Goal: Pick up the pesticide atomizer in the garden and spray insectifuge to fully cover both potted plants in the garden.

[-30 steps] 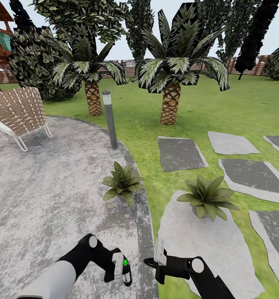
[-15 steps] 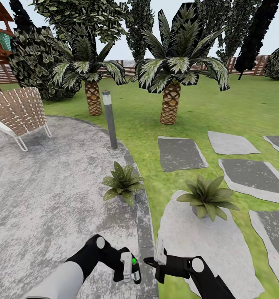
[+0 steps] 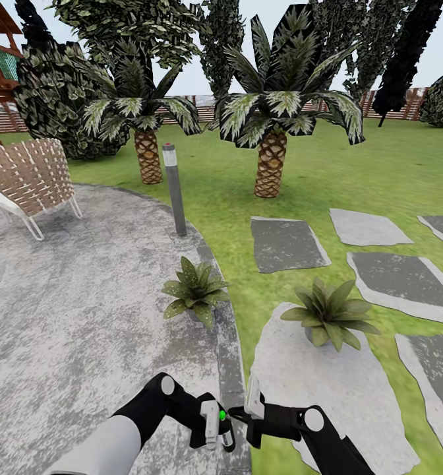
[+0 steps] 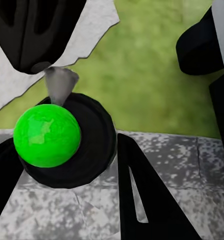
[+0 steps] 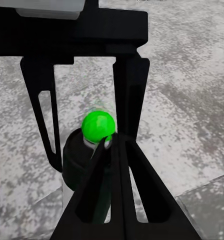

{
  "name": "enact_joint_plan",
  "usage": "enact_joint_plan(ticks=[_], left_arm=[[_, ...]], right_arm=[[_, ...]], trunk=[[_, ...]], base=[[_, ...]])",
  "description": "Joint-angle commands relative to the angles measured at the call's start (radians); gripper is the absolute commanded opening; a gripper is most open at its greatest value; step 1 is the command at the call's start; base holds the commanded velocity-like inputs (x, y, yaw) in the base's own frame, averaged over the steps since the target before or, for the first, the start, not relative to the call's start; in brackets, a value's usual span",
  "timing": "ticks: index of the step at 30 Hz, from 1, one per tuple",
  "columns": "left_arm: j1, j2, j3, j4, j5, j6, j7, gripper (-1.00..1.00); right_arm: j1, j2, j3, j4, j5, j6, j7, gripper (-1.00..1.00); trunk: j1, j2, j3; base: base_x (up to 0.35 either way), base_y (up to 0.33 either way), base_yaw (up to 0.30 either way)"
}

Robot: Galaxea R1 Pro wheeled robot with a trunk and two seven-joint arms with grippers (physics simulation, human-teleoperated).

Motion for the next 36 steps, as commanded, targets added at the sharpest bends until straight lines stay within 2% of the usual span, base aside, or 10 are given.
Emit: enact_joint_plan(ticks=[1, 14, 15, 16, 20, 32, 35, 36], left_arm=[[0.000, -0.001, 0.000, -0.002, -0.005, -0.003, -0.002, -1.00], [0.000, -0.002, 0.001, -0.003, 0.002, -0.002, -0.001, -1.00], [-0.001, -0.002, 0.001, -0.003, 0.038, -0.003, -0.001, -1.00], [-0.001, -0.002, 0.001, -0.003, 0.049, -0.003, -0.001, -1.00], [0.000, -0.002, 0.001, -0.002, 0.068, -0.004, -0.002, -1.00], [-0.001, -0.002, 0.001, -0.003, 0.070, -0.004, -0.002, -1.00], [-0.001, 0.007, -0.003, -0.003, 0.064, -0.002, -0.002, -1.00], [-0.001, 0.022, -0.003, -0.002, 0.057, -0.001, -0.002, -1.00]], right_arm=[[0.000, 0.000, -0.001, -0.002, 0.008, -0.004, 0.001, -1.00], [0.000, 0.000, -0.001, -0.003, 0.008, -0.004, 0.001, -1.00], [0.000, 0.000, -0.001, -0.003, 0.008, -0.004, 0.001, -1.00], [0.000, 0.000, -0.001, -0.003, 0.008, -0.004, 0.001, -1.00], [0.000, 0.000, -0.001, -0.003, 0.008, -0.004, 0.001, -1.00], [0.000, 0.000, -0.001, -0.003, 0.008, -0.004, 0.001, -1.00], [0.000, 0.000, -0.001, -0.003, 0.008, -0.004, 0.001, -1.00], [0.000, 0.000, -0.001, -0.001, 0.009, -0.005, 0.001, -1.00]], trunk=[[0.000, 0.000, -0.001], [0.000, 0.000, -0.001], [0.000, 0.000, -0.001], [0.000, 0.000, -0.001], [0.000, 0.000, -0.001], [0.000, 0.000, -0.001], [0.000, 0.000, -0.001], [0.000, 0.000, -0.001]], base=[[0.000, 0.000, 0.000], [0.000, 0.000, 0.000], [0.000, 0.000, 0.000], [0.000, 0.000, 0.000], [0.000, 0.000, 0.000], [0.000, 0.000, 0.000], [0.000, 0.000, 0.000], [0.000, 0.000, 0.000]])
